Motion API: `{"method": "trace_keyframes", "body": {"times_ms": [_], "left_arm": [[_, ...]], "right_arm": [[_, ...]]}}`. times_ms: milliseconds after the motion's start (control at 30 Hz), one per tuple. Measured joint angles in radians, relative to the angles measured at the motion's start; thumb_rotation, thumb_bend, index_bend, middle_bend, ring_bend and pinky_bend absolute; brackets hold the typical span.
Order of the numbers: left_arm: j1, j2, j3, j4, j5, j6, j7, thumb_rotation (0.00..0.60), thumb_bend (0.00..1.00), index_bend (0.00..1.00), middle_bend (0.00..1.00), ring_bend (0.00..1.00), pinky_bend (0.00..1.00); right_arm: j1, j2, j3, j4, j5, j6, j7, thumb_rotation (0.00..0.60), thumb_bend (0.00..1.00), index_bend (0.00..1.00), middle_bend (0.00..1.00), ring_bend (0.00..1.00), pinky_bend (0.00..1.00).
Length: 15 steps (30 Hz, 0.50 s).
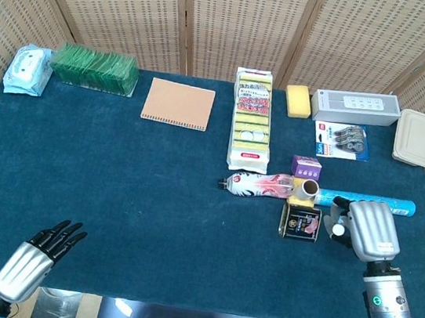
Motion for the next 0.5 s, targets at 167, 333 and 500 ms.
{"method": "trace_keyframes", "body": {"times_ms": [167,333,500], "left_arm": [[0.0,-0.004,-0.005,0.002,-0.009,-0.006,0.006,0.6,0.29,0.12,0.14,0.13,0.33],[0.001,-0.002,0.003,0.001,0.006,0.006,0.001,0.6,0.29,0.12,0.14,0.13,0.33],[-0.001,-0.004,-0.005,0.002,-0.008,-0.005,0.004,0.6,0.29,0.12,0.14,0.13,0.33]], "right_arm": [[-0.007,0.027,0.037,-0.02,-0.046,-0.016,0.036,0.6,0.48,0.81,1.0,1.0,0.92],[-0.005,0.004,-0.002,-0.016,-0.045,0.022,0.038,0.6,0.48,0.81,1.0,1.0,0.92],[-0.003,0.027,0.029,-0.045,-0.044,-0.018,0.049,0.6,0.48,0.81,1.0,1.0,0.92]]}}
